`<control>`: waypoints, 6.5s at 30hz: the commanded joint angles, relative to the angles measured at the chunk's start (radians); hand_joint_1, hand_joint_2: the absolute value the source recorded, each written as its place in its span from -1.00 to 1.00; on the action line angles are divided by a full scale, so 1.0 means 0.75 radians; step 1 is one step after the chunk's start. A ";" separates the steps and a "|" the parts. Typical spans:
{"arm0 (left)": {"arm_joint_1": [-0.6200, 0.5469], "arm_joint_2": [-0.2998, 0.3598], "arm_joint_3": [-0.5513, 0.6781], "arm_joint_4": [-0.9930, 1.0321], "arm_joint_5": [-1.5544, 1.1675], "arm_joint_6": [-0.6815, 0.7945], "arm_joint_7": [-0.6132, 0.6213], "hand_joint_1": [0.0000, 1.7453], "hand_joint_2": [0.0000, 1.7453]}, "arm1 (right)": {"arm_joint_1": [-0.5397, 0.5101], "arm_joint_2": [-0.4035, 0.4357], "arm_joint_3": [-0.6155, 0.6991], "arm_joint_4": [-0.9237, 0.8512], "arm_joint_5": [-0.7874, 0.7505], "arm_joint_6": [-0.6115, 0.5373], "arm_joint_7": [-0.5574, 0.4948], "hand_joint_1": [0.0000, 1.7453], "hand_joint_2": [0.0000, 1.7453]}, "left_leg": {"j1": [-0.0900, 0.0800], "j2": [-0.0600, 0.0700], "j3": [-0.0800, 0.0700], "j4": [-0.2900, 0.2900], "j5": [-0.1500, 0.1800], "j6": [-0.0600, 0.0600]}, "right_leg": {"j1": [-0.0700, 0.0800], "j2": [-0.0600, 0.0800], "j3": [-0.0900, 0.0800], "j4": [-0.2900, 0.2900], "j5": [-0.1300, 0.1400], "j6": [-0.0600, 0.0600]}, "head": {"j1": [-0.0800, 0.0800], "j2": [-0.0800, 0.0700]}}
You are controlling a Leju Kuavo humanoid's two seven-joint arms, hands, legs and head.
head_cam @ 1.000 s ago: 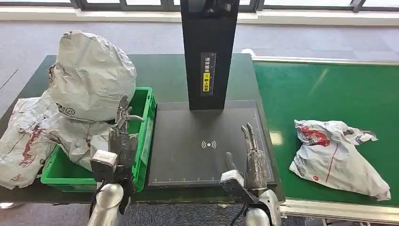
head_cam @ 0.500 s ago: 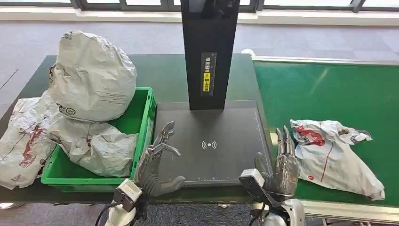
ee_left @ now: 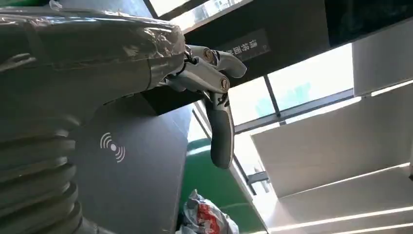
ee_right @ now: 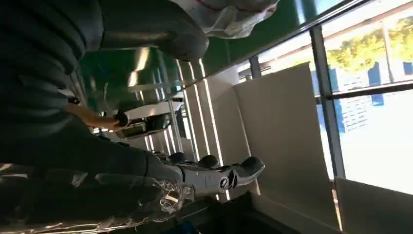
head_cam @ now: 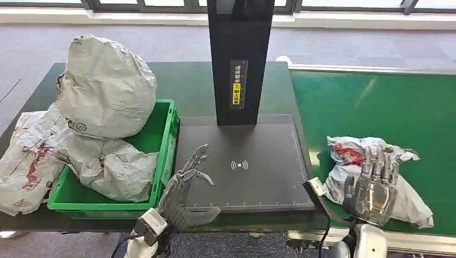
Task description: Moved the parcel from conveyor to table for the left to box.
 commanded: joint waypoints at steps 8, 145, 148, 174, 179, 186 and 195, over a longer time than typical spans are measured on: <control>0.009 0.005 0.053 0.093 0.021 -0.001 -0.007 -1.00 1.00 | -0.392 -0.410 -0.466 0.930 -0.236 0.068 -0.175 -1.00 1.00 | -0.002 -0.003 0.005 -0.002 0.000 0.004 | -0.002 -0.003 0.007 -0.005 0.001 0.003 | 0.000 0.000; -0.039 0.068 -0.050 -0.176 0.229 0.623 -0.019 -1.00 -1.00 | -0.400 0.108 0.194 1.029 -1.407 0.471 -0.655 -1.00 1.00 | 0.002 -0.004 0.008 -0.003 0.001 0.000 | 0.002 -0.005 0.007 -0.002 -0.002 -0.001 | 0.000 0.000; -0.054 0.059 -0.045 -0.156 0.221 0.621 -0.019 -1.00 -1.00 | -0.422 0.123 0.218 1.094 -1.336 0.463 -0.658 -1.00 1.00 | 0.002 -0.002 0.008 -0.003 0.001 0.000 | 0.002 -0.004 0.007 -0.002 -0.001 -0.001 | 0.000 0.000; -0.051 0.040 -0.005 -0.136 0.213 0.544 -0.019 -1.00 -1.00 | 0.058 0.170 0.483 -0.080 -1.251 0.349 -0.702 -1.00 -1.00 | 0.001 -0.004 0.007 -0.003 0.000 0.000 | 0.001 -0.005 0.007 -0.001 -0.004 -0.001 | -0.001 0.000; -0.058 0.041 -0.005 -0.124 0.219 0.533 -0.019 -1.00 -1.00 | 0.036 0.156 0.481 -0.012 -1.233 0.338 -0.680 -1.00 -1.00 | 0.001 -0.002 0.008 -0.004 0.000 0.000 | 0.001 -0.002 0.007 -0.002 -0.003 0.000 | -0.001 -0.001; -0.058 0.041 -0.005 -0.124 0.219 0.533 -0.019 -1.00 -1.00 | 0.036 0.156 0.481 -0.012 -1.233 0.338 -0.680 -1.00 -1.00 | 0.002 -0.004 0.008 -0.003 0.000 0.000 | 0.002 -0.004 0.008 -0.002 -0.003 0.000 | 0.000 0.000; -0.119 0.016 0.003 0.067 0.056 0.463 -0.019 -1.00 -1.00 | 0.151 0.135 0.537 -0.272 -1.319 0.285 -0.840 -1.00 -1.00 | 0.001 -0.007 0.008 -0.004 0.000 0.000 | 0.001 -0.007 0.008 -0.002 -0.004 0.000 | 0.000 -0.001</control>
